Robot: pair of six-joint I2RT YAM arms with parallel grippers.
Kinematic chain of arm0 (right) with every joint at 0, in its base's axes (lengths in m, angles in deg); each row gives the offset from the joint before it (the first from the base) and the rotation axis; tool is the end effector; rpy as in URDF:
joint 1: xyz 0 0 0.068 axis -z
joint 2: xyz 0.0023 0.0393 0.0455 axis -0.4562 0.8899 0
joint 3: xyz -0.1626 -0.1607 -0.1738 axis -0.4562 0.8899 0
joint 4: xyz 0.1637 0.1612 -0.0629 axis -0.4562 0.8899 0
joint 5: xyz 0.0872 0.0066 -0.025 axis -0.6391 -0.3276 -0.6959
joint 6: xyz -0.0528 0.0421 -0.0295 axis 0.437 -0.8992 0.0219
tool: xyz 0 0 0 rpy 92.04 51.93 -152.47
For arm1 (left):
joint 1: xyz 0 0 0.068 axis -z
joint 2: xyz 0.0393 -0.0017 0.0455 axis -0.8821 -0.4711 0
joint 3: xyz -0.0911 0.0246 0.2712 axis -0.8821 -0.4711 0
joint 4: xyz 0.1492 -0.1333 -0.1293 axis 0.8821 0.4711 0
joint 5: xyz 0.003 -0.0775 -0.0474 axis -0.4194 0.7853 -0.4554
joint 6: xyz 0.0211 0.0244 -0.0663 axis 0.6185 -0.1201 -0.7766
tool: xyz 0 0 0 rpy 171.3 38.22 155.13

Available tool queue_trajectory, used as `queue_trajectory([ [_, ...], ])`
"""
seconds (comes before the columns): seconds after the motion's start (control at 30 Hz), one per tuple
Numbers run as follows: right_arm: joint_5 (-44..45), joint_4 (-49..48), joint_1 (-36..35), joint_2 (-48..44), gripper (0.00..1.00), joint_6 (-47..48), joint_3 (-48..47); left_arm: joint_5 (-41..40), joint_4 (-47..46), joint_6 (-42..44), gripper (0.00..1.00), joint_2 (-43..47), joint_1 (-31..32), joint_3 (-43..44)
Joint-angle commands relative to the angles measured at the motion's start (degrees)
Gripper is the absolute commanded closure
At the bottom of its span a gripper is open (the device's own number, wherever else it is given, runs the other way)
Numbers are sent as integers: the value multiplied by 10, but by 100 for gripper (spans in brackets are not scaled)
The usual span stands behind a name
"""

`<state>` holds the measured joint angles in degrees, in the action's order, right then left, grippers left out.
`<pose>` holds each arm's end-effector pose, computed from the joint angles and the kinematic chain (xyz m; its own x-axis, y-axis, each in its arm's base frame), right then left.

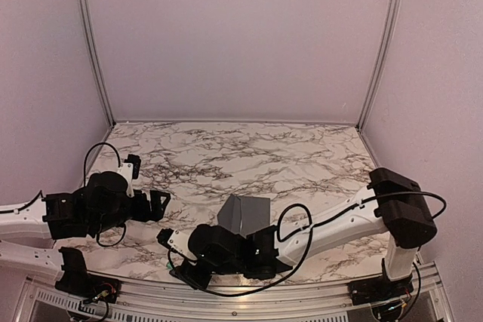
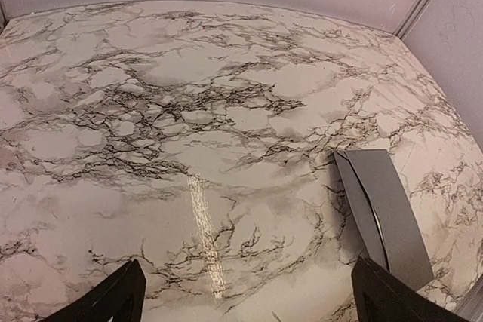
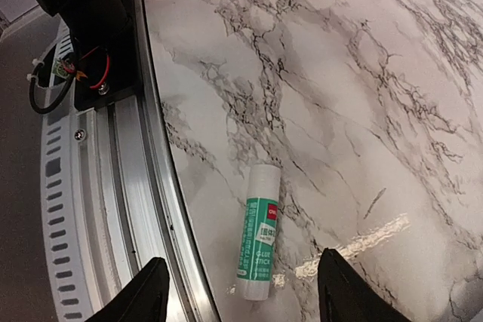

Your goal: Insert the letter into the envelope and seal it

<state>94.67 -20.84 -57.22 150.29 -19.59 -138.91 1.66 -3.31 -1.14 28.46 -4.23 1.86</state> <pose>0.0496 0.4317 0.1873 -0.2568 -0.5406 -0.8011 -0.9476 0.3036 0.0989 0.1170 -0.1314 0.2415 -0.5145 -0.1132 -0.8500 0.2952 0.9073 -0.2995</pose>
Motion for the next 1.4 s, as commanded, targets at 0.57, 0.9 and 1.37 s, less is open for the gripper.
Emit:
queue_trajectory([
  [0.57,84,11,-30,113,62,4,-37,-17,42,-15,1,26,-3,-20],
  [0.9,124,0,-31,78,97,-4,2,16,33,8,2,9,-3,-8],
  [1.37,5,38,2,-186,100,54,140,122,-56,115,3,2,-2,24],
])
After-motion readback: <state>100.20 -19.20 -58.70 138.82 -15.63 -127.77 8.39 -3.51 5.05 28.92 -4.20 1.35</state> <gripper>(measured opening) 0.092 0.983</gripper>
